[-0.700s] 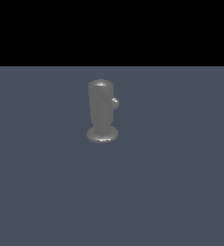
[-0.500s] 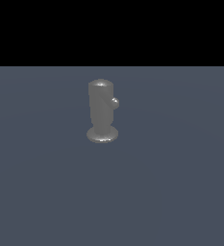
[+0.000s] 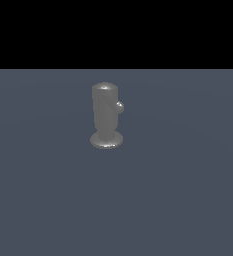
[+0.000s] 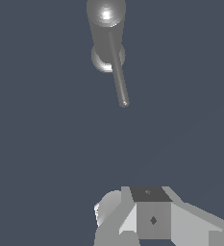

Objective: Turn on the faucet by rotating a designated handle.

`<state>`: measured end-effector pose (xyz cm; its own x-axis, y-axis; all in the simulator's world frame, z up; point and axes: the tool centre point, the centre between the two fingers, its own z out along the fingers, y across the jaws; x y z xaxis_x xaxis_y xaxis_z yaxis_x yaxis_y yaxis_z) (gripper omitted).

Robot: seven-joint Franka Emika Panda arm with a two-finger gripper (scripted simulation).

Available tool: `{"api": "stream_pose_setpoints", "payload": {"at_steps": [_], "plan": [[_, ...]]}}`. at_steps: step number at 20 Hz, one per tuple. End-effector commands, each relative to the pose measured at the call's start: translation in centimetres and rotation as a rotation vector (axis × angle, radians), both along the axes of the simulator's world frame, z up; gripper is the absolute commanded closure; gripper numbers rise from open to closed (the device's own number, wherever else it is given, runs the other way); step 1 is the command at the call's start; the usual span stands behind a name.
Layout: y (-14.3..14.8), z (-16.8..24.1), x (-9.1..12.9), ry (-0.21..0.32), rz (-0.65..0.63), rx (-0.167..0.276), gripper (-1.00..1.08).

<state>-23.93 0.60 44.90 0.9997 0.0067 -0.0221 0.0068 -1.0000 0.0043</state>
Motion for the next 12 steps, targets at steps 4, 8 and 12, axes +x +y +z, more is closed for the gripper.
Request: {"api": "stream_pose_setpoints", "payload": {"at_steps": [4,8,12], "plan": [[0.5,-3.4,1.2,-0.003,0.027,0.001,1.08],[1.0,-6.5,2.3,-0.006,0.052,0.002,1.08],[1.5,-9.6,3.4,-0.009,0.078,0.003,1.08]]}}
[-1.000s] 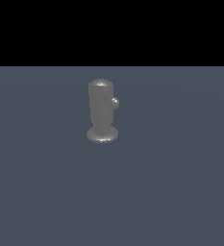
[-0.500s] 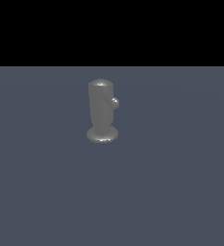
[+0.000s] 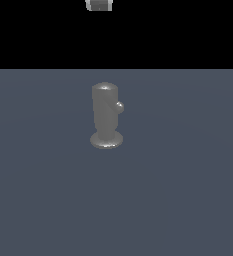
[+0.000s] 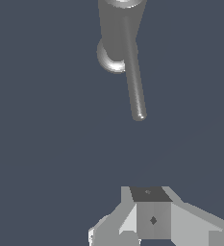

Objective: Turn on the faucet by rotating a designated handle.

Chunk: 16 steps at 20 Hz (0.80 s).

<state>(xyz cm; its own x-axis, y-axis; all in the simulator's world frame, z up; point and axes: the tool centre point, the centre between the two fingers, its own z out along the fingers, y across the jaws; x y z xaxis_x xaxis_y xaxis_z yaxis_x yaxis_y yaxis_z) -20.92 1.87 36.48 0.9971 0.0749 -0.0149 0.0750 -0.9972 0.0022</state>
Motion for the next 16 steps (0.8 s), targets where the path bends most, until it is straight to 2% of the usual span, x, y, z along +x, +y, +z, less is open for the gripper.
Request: {"api": "stream_pose_setpoints", "payload": {"at_steps": [1,16], "plan": [[0.3,-2.0,0.7,-0.002,0.016,0.001,1.08],[2.3,-11.9,4.7,-0.012,0.098,0.004,1.08]]}}
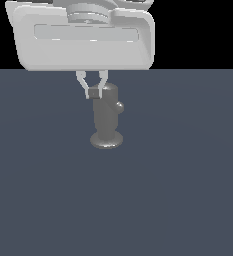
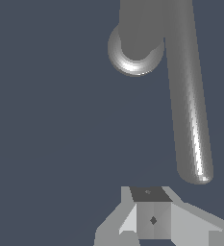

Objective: Turn on the faucet by rotating a designated handle.

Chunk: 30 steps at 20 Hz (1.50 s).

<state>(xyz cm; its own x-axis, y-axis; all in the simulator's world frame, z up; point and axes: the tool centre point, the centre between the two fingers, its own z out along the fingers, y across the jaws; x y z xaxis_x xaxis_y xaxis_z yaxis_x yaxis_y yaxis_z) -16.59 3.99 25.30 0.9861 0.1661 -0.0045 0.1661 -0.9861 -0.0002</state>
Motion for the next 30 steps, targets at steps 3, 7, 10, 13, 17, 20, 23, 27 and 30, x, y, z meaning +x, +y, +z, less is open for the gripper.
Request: {"api": "stream_pose_setpoints", "payload": {"at_steps": [3,7,10,13,17,20,23,27,30], "plan": [[0.4,-1.9,0.9,-0.003,0.016,0.001,1.08],[0.6,-2.9,1.3,-0.004,0.024,0.001,1.08],[0.7,-3.2,1.5,-0.004,0.027,0.001,1.08],[0.7,-3.3,1.6,-0.004,0.028,0.001,1.08],[0.3,-3.3,1.7,-0.004,0.028,0.001,1.08],[-1.2,-3.3,2.3,-0.004,0.028,0.001,1.08],[-2.7,-3.3,2.8,-0.004,0.028,0.001,1.08],[-4.6,-3.3,3.6,-0.004,0.028,0.001,1.08],[-6.0,-3.3,4.1,-0.004,0.028,0.001,1.08]]}}
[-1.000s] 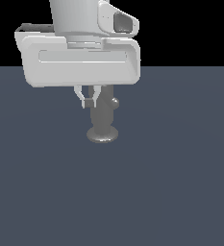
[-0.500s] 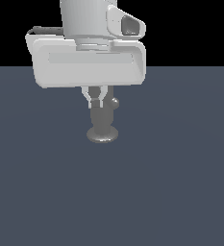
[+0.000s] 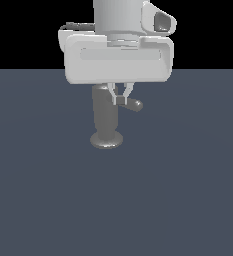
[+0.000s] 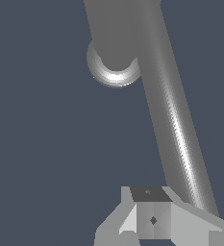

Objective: Turn on the faucet by rotating a designated handle.

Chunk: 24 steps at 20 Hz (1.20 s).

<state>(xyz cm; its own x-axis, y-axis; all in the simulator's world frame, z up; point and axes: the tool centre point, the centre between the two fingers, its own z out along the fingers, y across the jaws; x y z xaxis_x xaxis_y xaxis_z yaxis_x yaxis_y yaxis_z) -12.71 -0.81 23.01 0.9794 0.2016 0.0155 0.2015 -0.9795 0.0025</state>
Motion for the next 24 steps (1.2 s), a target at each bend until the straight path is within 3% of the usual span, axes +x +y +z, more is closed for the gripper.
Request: {"api": "stream_pose_setpoints", "payload": {"at_steps": [1,20,21,22,24], "plan": [[-1.7,-1.0,0.4,0.016,-0.008,-0.001,1.08],[-10.1,-1.0,3.7,0.016,-0.008,-0.001,1.08],[-10.1,-1.0,3.7,0.016,-0.008,-0.001,1.08],[-7.7,0.3,4.6,-0.014,0.033,-0.003,1.08],[-8.1,0.3,5.2,-0.013,0.032,-0.003,1.08]]}}
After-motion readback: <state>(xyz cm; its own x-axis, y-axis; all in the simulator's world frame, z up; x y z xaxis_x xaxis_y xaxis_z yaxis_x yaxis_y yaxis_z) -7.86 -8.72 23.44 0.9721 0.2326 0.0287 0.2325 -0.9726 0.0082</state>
